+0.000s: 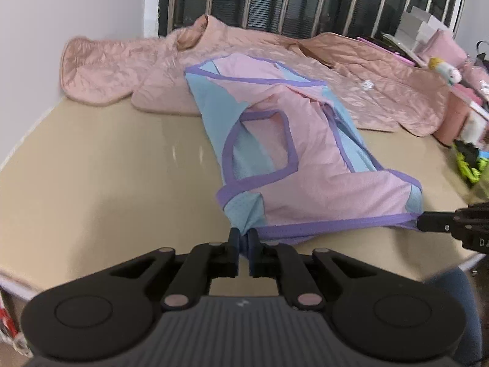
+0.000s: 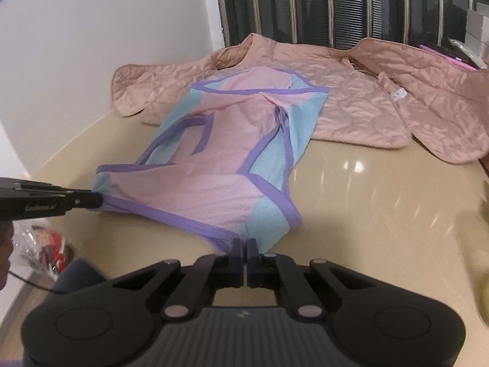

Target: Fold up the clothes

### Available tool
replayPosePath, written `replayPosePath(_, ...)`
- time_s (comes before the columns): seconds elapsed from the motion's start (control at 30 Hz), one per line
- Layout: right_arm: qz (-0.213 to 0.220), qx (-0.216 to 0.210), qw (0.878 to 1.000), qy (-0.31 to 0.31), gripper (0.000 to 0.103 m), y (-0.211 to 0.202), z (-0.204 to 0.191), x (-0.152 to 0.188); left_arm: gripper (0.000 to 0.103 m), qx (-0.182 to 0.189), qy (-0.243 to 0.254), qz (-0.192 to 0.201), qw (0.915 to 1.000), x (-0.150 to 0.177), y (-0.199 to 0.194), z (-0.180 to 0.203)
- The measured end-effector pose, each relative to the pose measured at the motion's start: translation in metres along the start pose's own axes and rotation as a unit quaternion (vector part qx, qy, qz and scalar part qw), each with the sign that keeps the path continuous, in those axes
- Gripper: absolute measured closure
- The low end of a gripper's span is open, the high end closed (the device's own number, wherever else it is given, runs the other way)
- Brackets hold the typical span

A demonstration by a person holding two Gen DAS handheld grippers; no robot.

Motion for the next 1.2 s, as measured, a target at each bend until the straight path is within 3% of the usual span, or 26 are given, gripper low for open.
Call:
replayPosePath(0.03,0.002,0.004,1.0,0.002,0.1,-0.008,-0.002,0.004,0.061,0.007,-0.009,0.004,0.9999,-0.005,-0.004,-0.002)
replayPosePath(0.07,0.005,0.009,1.0,0.003,0.095,-0.015,-0.004,0.008,0.054,0.013,-0.019,0.009,0.9997,-0.011,-0.009,-0.005)
replayPosePath(0.17,0.027,0.01,1.0,0.001,0.081,-0.04,-0.004,0.008,0.055,0.033,-0.047,0.022,0.9981,-0.027,-0.022,-0.013)
replayPosePath(0.3,0.079,0.008,0.997,0.007,0.078,-0.05,0.012,-0.023,0.056,0.053,-0.076,0.04,0.9949,-0.05,-0.036,-0.022)
replayPosePath(0.4,0.082,0.042,0.996,-0.018,0.078,-0.011,0.026,-0.051,0.06,0.002,-0.005,0.046,0.9989,-0.075,0.007,-0.001)
replayPosePath(0.47,0.075,0.071,0.994,-0.039,0.088,0.021,0.031,-0.067,0.064,-0.024,0.029,0.034,0.9987,-0.083,0.038,0.015)
replayPosePath(0.67,0.04,0.086,0.994,-0.062,0.089,0.095,0.038,-0.091,0.066,-0.1,0.101,0.007,0.9898,-0.077,0.089,0.022)
replayPosePath(0.77,0.022,0.103,0.993,-0.052,0.089,0.11,0.046,-0.086,0.075,-0.1,0.082,0.011,0.9916,-0.079,0.091,0.011)
replayPosePath(0.8,0.029,0.102,0.993,-0.049,0.089,0.11,0.047,-0.085,0.095,-0.101,0.078,0.013,0.9918,-0.079,0.09,0.007)
replayPosePath(0.83,0.031,0.099,0.994,-0.042,0.092,0.11,0.048,-0.084,0.1,-0.104,0.068,0.014,0.9922,-0.08,0.089,0.002)
replayPosePath(0.87,0.032,0.1,0.994,-0.027,0.103,0.109,0.052,-0.084,0.1,-0.108,0.048,0.02,0.9928,-0.083,0.087,-0.006)
replayPosePath(0.97,0.041,0.101,0.994,0.03,0.103,0.1,0.065,-0.082,0.101,-0.09,-0.041,0.05,0.9938,-0.091,0.072,-0.031)
replayPosePath(1.07,0.058,0.102,0.99,0.078,0.103,0.085,0.081,-0.079,0.098,-0.088,-0.116,0.057,0.9878,-0.09,0.063,-0.06)
replayPosePath(1.2,0.061,0.099,0.983,0.144,0.101,0.076,0.105,-0.069,0.083,-0.073,-0.151,0.044,0.9848,-0.081,0.063,-0.075)
Point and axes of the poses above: each gripper's, at about its wrist camera, not at the fingertips, and y roughly the way its jaws point, z to its right, x to its underside, the point moved 9 cm from there along y, roughly the way its jaws point, and after that the axes turned 6 degrees about -y, right-handed, at the moved point
